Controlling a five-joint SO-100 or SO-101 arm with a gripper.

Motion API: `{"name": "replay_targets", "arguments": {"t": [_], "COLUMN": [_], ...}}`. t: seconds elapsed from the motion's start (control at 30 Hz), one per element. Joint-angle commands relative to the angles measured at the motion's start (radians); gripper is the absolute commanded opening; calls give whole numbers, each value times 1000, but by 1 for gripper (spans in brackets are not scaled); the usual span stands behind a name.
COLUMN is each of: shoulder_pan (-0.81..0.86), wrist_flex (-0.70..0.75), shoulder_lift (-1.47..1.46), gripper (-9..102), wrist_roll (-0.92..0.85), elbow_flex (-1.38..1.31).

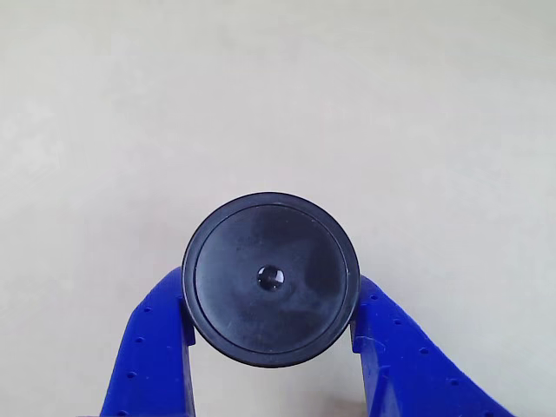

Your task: Place the black cylinder in the wooden box then return to rest.

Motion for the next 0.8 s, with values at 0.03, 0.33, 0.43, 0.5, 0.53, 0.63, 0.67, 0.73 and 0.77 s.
{"name": "replay_targets", "arguments": {"t": [0.03, 0.33, 0.43, 0.5, 0.53, 0.63, 0.67, 0.73, 0.77], "shoulder_pan": [-8, -8, -5, -3, -2, 3, 5, 8, 9], "wrist_flex": [-35, -34, -31, -29, -28, -28, -28, -28, -28], "shoulder_lift": [-37, -98, -130, -152, -161, -190, -201, -222, -233], "gripper": [18, 18, 18, 18, 18, 18, 18, 18, 18], "wrist_roll": [15, 15, 15, 15, 17, 17, 17, 18, 18], "elbow_flex": [-123, -124, -121, -112, -109, -92, -83, -63, -52]}}
